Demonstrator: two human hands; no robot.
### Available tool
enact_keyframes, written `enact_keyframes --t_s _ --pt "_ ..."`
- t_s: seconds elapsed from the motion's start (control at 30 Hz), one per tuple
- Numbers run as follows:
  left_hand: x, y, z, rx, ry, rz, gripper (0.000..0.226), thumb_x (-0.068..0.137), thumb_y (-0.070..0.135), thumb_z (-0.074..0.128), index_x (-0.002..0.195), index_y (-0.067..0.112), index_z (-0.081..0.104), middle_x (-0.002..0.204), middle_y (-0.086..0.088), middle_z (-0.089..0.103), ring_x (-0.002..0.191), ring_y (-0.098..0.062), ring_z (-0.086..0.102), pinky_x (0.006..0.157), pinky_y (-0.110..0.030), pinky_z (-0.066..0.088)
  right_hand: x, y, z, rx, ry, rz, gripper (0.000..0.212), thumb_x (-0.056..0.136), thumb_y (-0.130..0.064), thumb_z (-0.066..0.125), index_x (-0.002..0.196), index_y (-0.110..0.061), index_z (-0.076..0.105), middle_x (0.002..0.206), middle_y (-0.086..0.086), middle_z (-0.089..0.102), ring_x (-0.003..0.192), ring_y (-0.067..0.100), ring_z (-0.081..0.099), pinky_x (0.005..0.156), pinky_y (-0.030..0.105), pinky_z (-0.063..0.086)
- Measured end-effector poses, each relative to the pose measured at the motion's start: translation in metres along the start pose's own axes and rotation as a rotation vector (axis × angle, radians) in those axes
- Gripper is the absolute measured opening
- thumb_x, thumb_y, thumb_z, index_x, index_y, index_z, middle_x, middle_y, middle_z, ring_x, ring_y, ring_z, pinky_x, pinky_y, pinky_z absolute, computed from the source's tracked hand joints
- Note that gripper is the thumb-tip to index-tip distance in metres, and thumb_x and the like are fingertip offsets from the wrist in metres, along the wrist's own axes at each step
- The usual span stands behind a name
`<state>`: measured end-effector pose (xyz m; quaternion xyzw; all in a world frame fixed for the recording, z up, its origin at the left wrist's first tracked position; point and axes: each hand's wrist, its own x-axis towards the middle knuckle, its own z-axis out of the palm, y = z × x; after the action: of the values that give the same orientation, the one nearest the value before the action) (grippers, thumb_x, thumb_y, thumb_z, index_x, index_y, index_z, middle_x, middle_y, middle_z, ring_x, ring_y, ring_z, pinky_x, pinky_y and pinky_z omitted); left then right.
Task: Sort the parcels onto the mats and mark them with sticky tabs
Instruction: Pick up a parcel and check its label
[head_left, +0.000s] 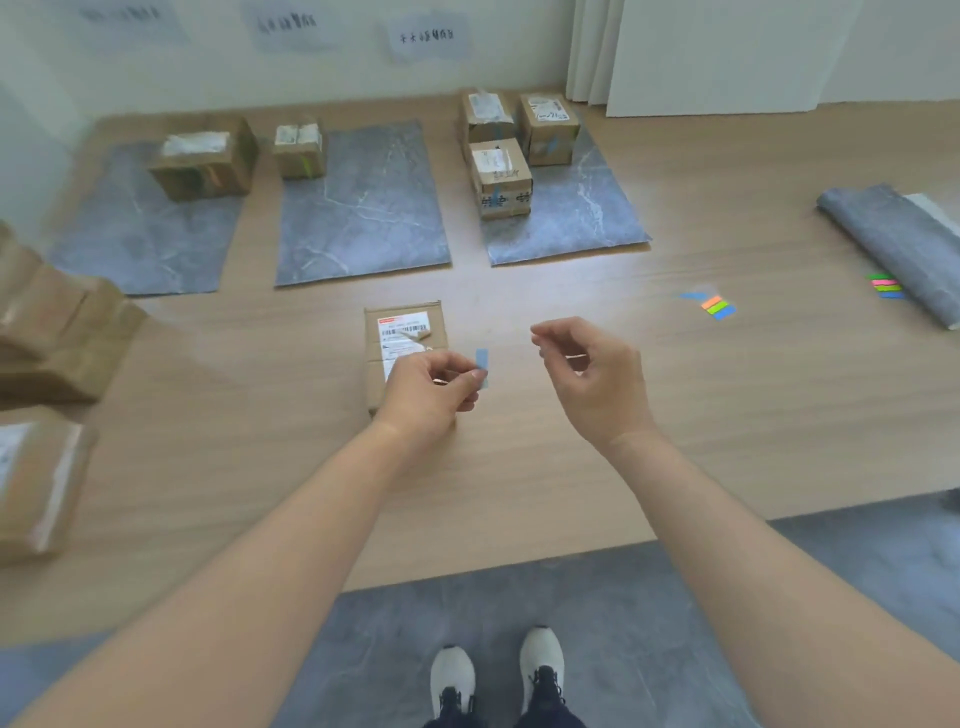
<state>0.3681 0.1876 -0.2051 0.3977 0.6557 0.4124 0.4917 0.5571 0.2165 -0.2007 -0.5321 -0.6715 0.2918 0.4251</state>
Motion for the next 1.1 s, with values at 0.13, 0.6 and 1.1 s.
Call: enact_keyframes --t_s 0.13,0.6,1.1 --pt "-0.002 -0.037 -0.022 -0.013 0.11 -0.018 0.014 0.088 0.006 0.074 0.076 0.015 0.074 0.07 -0.008 0.069 0.068 -0.02 0.064 0.084 -0.05 0.058 -0.011 0.007 0.039 -0.016 -0.14 0.015 0.04 0.092 0.005 0.051 0.117 -0.016 0.074 0.11 -0.006 0.075 0.096 0.006 0.071 0.081 0.023 0.056" --pt "0.031 -0.136 -0.024 0.136 0.201 -0.005 0.013 0.087 0.016 0.073 0.075 0.02 0.076 0.06 0.003 0.066 0.058 -0.012 0.056 0.068 -0.031 0.053 -0.011 0.064 0.133 -0.343 -0.495 -0.228 0.065 0.076 0.009 0.051 0.137 -0.012 0.063 0.15 0.001 0.054 0.136 0.024 0.052 0.105 0.042 0.05" --pt "0.048 -0.148 -0.018 0.098 0.249 -0.086 0.009 0.083 0.025 0.076 0.077 0.018 0.079 0.06 0.006 0.069 0.057 -0.008 0.06 0.068 -0.027 0.052 -0.004 0.081 0.157 -0.361 -0.186 -0.374 0.024 0.069 -0.009 0.086 0.09 -0.01 0.074 0.103 0.001 0.072 0.099 0.03 0.063 0.069 0.029 0.051"
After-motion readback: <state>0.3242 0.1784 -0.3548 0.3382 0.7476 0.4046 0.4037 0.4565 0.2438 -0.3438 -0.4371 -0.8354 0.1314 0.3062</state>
